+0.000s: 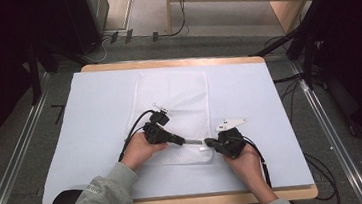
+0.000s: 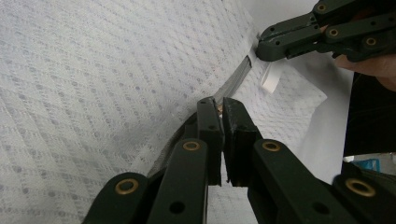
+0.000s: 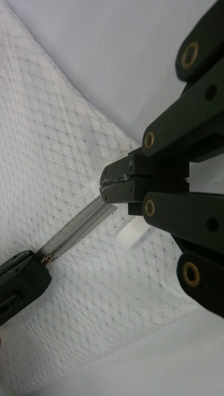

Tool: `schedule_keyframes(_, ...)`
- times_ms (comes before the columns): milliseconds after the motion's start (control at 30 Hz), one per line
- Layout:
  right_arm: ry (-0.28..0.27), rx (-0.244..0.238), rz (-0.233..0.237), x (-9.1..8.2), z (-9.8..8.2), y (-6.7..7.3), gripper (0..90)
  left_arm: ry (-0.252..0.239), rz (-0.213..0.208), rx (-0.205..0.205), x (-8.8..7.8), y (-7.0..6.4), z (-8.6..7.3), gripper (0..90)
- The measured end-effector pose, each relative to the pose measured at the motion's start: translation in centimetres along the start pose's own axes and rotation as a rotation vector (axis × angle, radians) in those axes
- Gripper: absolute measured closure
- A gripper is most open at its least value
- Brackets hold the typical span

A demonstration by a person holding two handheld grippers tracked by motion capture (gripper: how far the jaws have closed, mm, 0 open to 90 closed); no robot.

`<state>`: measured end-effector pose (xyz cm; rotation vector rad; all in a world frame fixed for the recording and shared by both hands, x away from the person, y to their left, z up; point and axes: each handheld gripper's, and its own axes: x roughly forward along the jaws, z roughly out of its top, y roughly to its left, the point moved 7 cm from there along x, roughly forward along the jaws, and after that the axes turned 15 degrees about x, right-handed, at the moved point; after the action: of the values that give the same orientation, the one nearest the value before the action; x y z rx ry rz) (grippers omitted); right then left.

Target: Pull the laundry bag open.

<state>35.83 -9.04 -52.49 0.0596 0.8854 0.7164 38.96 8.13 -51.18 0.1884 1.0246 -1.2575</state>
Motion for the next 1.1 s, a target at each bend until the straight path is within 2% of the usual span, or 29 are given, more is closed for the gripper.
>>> schedule_keyframes(167,0.000,0.001,0.005,0.0,0.0,0.0,90.0,0.005,0.002,0.006,-0.1,0.0,-0.2,88.3)
schedule_keyframes(200,0.000,-0.001,0.006,0.0,0.0,0.0,90.0,0.011,0.016,0.008,-0.1,0.1,-0.2,88.3)
schedule_keyframes(567,0.002,0.000,0.010,0.0,0.0,0.0,90.0,0.001,0.002,-0.006,-0.2,0.1,-0.3,88.3)
schedule_keyframes(700,0.000,0.000,0.008,0.0,0.0,0.0,90.0,0.013,0.028,-0.001,-0.3,0.2,-0.4,88.3)
schedule_keyframes(733,0.000,-0.001,0.007,0.0,0.0,0.0,90.0,0.014,0.040,-0.003,-0.5,0.3,-0.4,88.3)
schedule_keyframes(767,0.001,-0.001,0.006,0.0,0.0,0.0,90.0,0.016,0.027,-0.011,-0.6,0.3,-0.5,88.3)
schedule_keyframes(800,0.002,-0.001,0.007,0.0,0.0,0.0,90.0,0.018,0.042,-0.005,-0.7,0.5,-0.6,88.3)
schedule_keyframes(833,0.000,-0.001,0.008,0.0,0.0,-0.1,90.0,0.006,0.022,-0.017,-0.9,0.5,-0.6,88.3)
schedule_keyframes(900,0.001,0.000,0.008,0.0,0.0,-0.1,90.0,0.007,0.049,-0.020,-1.3,0.7,-0.8,88.3)
schedule_keyframes(1100,0.003,0.008,0.014,0.0,0.0,-0.2,90.0,-0.015,0.034,-0.043,-2.6,1.1,-1.2,88.3)
